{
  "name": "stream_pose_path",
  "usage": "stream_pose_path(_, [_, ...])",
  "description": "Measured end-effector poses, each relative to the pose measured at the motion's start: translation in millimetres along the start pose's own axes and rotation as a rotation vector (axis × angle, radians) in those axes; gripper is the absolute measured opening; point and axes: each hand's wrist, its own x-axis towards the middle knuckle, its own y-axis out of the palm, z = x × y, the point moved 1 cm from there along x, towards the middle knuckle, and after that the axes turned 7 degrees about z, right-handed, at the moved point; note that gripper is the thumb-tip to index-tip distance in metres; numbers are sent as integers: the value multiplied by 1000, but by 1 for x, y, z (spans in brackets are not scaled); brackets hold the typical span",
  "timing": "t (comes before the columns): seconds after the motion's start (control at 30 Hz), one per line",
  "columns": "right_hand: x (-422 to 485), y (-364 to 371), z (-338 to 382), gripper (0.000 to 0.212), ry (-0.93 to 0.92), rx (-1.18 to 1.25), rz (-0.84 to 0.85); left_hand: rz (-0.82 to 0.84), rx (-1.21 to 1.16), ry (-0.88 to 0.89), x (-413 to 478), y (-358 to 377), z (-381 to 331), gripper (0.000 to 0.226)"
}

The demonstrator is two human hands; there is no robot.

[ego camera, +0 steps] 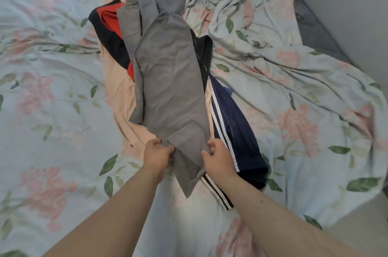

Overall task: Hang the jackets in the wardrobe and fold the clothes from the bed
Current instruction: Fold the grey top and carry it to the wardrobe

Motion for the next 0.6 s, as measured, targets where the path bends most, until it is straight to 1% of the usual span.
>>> stream_pose_path(0.1, [-18, -15, 10, 8, -80, -54, -29, 12, -36, -18, -14, -15, -11, 30])
stream_pose_path(0.17, [-37, -24, 22, 14, -114, -51, -78, 65, -47, -19, -32, -30, -21, 23])
stream_pose_path(0.23, [-60, -30, 36, 19, -141, 10, -124, 98, -47, 7, -55, -46, -31, 18])
stream_pose_path(0.3, [-85, -33, 54, 21, -155, 77, -174, 53, -51, 30, -78, -62, -43, 17])
stream_pose_path(0.37, [-113, -34, 77, 22, -142, 118, -195, 17, -111, -2, -104, -79, -52, 32])
stream_pose_path(0.4, [-126, -34, 89, 22, -133, 120, -203, 46, -153, -14, -119, -86, -59, 32])
stream_pose_path(0.47, [-153, -38, 118, 22, -140, 133, -232, 153, -217, -18, -153, -100, -73, 16])
stream_pose_path(0.53, [-180, -43, 151, 22, -171, 141, -251, 204, -239, 25, -189, -118, -87, 22])
stream_pose_path(0.6, [-205, -47, 185, 21, -216, 161, -252, 203, -202, 115, -222, -137, -101, 24])
